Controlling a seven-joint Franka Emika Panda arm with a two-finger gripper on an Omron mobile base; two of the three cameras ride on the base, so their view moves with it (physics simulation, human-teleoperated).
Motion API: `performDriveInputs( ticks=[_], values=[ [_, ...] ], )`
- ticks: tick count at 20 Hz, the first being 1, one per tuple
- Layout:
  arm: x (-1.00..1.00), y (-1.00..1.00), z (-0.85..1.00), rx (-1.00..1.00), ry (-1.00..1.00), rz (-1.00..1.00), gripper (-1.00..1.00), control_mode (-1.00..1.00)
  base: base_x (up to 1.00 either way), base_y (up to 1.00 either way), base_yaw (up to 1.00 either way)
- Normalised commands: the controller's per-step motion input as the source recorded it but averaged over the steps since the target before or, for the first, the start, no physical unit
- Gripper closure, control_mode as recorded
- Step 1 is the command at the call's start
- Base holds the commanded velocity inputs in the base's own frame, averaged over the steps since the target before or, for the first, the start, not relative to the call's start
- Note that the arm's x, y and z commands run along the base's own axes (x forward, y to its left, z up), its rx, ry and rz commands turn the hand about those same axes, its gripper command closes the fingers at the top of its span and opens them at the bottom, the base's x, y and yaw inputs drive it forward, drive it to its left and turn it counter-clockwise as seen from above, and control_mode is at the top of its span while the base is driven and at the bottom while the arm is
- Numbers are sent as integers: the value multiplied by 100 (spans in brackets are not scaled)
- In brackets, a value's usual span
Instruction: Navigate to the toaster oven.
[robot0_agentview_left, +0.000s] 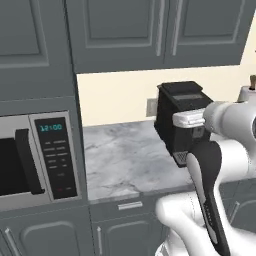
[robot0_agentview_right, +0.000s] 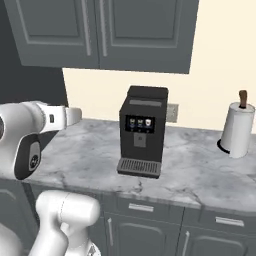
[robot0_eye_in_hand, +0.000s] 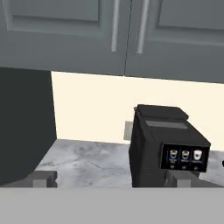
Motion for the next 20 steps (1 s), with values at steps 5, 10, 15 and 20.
performDriveInputs(
  ticks=[5,10,15,20],
  values=[
    [0,0,0,0,0,0,-100,100,-48,-94,-36],
    [0,0,0,0,0,0,-100,100,-2,-87,-77],
    [0,0,0,0,0,0,-100,100,0,-68,-85],
    [0,0,0,0,0,0,-100,100,0,-66,-85]
  ],
)
